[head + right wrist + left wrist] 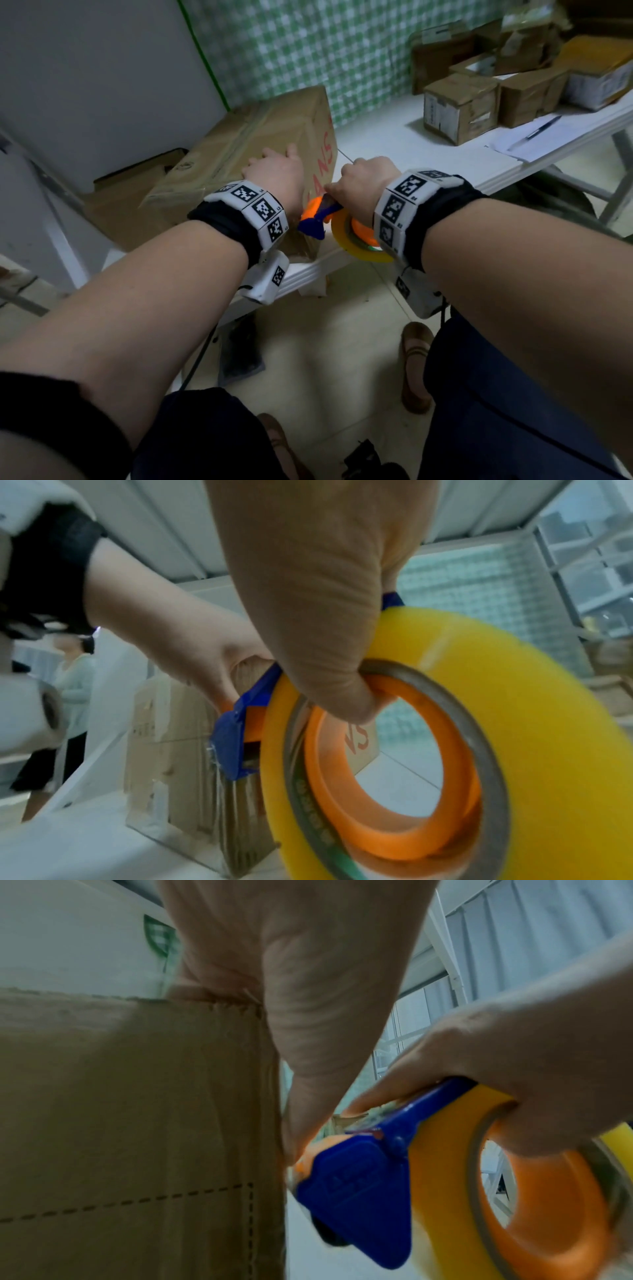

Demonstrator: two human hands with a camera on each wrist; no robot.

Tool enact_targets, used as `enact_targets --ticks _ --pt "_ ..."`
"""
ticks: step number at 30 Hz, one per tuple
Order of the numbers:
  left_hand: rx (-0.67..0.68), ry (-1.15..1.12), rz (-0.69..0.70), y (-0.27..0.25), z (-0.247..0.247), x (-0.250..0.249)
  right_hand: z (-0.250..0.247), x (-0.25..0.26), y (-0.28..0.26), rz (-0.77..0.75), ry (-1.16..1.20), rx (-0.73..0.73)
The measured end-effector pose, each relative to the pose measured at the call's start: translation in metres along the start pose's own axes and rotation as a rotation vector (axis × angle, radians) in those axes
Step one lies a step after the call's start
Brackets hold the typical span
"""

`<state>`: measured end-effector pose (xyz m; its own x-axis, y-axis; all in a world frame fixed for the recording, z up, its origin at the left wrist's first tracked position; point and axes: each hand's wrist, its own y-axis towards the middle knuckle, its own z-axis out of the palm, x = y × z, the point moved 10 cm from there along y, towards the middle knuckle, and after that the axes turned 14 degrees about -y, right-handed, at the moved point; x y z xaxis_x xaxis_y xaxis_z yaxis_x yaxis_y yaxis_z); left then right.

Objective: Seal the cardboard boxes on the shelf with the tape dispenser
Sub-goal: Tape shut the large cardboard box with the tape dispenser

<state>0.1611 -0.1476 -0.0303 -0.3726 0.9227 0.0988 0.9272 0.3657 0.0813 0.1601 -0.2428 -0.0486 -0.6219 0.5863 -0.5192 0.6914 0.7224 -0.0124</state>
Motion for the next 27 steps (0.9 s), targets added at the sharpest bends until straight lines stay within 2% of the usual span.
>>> enact_targets --ticks 3,5,10,15,19,23,27 --pt "-0.003 -0.018 0.028 -0.004 -0.001 0.0 0.026 -0.002 -0.008 0.111 0.204 0.139" --pt "-0.013 -0.035 0.069 -0.005 -0.002 0.002 0.043 0.0 -0.015 0.165 0.38 0.181" --pt "0.082 -0.105 0.217 -0.021 -0.001 0.007 0.057 0.003 -0.024 0.163 0.492 0.136" --pt "0.014 0.03 0.326 -0.04 0.005 -0.001 0.072 0.009 -0.031 0.15 0.673 0.335" --pt "0.084 0.157 0.437 -0.052 0.018 -0.014 0.08 0.02 -0.036 0.111 0.965 0.423" --pt "0.121 0.216 0.437 -0.051 0.017 -0.012 0.082 0.021 -0.037 0.072 1.256 0.426" --pt "0.153 0.314 0.434 -0.049 0.018 -0.014 0.077 0.007 -0.037 0.06 1.326 0.347"
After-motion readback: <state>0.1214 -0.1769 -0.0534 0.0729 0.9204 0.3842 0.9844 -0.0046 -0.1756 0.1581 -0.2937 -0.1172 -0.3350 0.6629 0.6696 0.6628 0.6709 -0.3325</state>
